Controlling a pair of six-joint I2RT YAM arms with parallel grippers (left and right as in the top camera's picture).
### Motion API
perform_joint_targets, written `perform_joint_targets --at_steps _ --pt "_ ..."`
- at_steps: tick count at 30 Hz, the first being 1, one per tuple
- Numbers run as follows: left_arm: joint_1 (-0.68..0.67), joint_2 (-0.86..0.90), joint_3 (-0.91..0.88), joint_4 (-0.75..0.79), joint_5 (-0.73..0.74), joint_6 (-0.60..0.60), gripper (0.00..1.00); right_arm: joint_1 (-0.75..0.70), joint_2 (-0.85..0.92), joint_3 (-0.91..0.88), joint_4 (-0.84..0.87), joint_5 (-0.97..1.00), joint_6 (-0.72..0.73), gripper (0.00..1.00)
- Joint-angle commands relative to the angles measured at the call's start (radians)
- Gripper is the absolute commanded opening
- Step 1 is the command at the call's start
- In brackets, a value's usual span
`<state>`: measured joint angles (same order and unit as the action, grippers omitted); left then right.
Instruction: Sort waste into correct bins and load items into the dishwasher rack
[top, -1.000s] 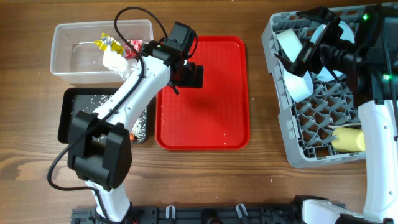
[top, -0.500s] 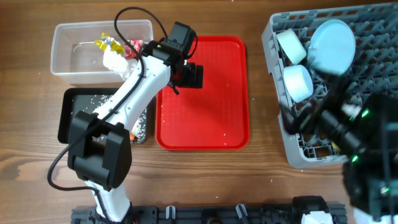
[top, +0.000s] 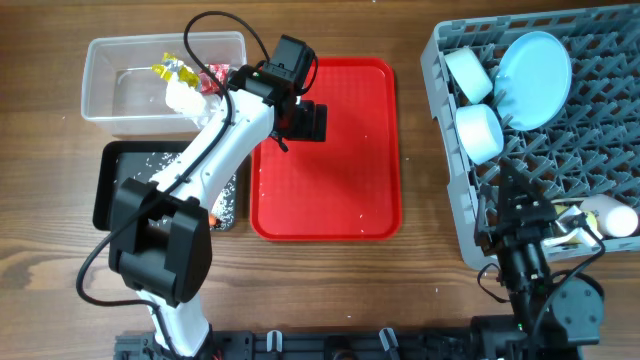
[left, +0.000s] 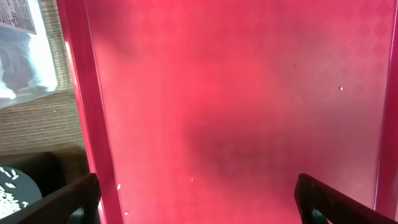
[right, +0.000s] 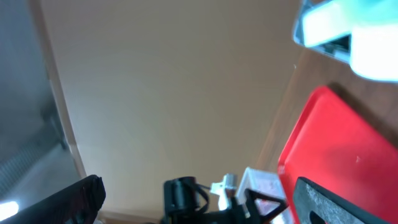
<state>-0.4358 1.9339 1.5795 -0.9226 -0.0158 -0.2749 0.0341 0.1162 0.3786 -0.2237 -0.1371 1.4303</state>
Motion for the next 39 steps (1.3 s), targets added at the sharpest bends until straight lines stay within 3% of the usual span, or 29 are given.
perform_joint_targets --at_steps 1,2,6,8,12,14,18,35,39 --pt "0.0 0.008 0.005 0.002 0.008 -0.001 1.0 0.002 -0.057 -0.081 0.016 -0.001 -0.15 1.0" --pt "0.0 0.008 0.005 0.002 0.008 -0.001 1.0 0.002 -0.072 -0.1 0.019 -0.001 -0.182 1.0" --pt "0.0 0.008 0.005 0.002 0.008 -0.001 1.0 0.006 -0.113 -0.211 0.206 0.002 -0.59 1.0" --pt "0.0 0.008 0.005 0.002 0.008 -0.001 1.0 0.035 -0.113 -0.244 0.297 0.002 -0.863 1.0" --pt "0.0 0.008 0.005 0.002 0.008 -0.001 1.0 0.054 -0.113 -0.261 0.316 -0.079 -1.26 1.0" --pt "0.0 0.008 0.005 0.002 0.008 -0.001 1.0 0.054 -0.113 -0.3 0.317 -0.134 -1.369 1.0" --pt "0.0 0.008 0.005 0.002 0.008 -0.001 1.0 0.055 -0.114 -0.374 0.289 -0.126 -1.37 1.0" --pt "0.0 0.008 0.005 0.002 0.008 -0.001 1.0 0.055 -0.111 -0.373 0.241 -0.069 -1.386 1.0" --pt "0.03 -0.008 0.005 -0.071 -0.011 0.0 1.0 0.055 -0.111 -0.373 0.241 -0.069 -1.386 1.0"
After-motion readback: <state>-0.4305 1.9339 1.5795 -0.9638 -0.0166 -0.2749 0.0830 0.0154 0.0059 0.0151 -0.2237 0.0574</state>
